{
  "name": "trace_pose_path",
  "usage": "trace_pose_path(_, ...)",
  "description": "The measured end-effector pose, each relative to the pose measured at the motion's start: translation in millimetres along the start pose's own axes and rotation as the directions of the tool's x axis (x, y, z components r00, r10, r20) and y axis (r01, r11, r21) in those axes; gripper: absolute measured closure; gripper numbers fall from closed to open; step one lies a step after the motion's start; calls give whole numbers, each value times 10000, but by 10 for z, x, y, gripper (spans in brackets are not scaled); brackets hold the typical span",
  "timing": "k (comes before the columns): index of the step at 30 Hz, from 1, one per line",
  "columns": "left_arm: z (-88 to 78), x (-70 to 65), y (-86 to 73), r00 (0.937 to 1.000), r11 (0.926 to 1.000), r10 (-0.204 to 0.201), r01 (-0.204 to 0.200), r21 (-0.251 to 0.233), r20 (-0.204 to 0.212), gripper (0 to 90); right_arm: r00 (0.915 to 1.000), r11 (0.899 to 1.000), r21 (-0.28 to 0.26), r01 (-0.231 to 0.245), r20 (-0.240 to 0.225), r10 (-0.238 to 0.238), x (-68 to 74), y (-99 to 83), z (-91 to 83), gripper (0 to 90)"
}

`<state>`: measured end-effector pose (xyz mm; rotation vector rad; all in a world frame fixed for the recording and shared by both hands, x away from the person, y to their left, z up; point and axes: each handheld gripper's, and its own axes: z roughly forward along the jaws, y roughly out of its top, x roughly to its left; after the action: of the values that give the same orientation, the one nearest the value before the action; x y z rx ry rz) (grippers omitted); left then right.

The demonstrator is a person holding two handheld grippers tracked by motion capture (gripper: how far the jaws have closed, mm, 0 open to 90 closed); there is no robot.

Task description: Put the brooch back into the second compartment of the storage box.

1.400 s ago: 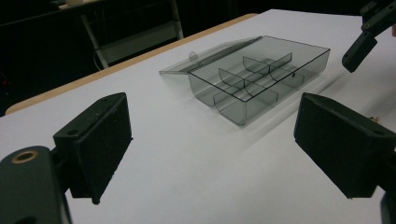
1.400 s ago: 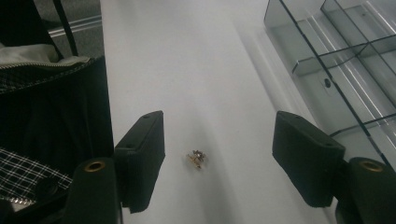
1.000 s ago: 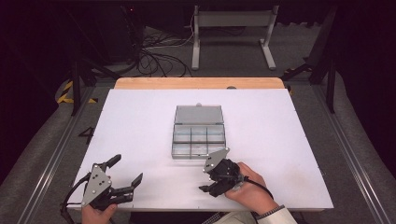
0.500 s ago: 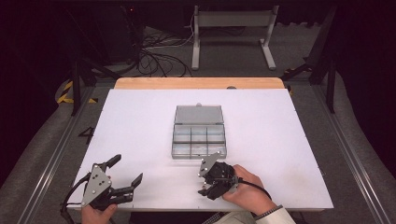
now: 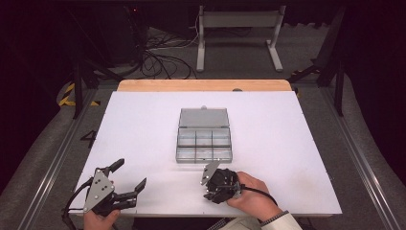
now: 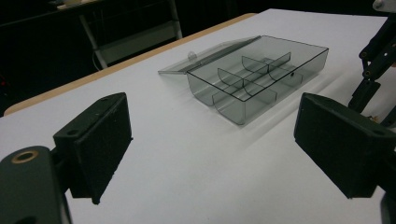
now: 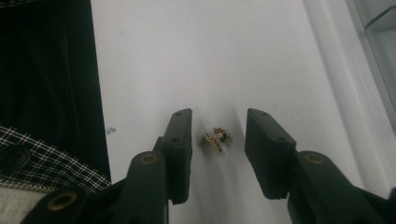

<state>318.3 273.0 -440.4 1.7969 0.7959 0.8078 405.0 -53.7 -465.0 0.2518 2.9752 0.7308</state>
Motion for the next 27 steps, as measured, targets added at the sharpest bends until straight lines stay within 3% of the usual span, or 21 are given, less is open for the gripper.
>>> trace_pose_path(7,0,1,0,10000,10000,3,-3,2,5,118,10000,9999,133,32,-1,-32,-5,-1,8,721)
trace_pose_path(8,0,0,0,10000,10000,5,-5,-2,6,118,10000,9999,147,33,-21,-32,1,2,8,765)
trace_pose_path(27,0,1,1,10000,10000,-16,16,-1,9,118,9999,9999,149,-4,101,3,16,6,5,775)
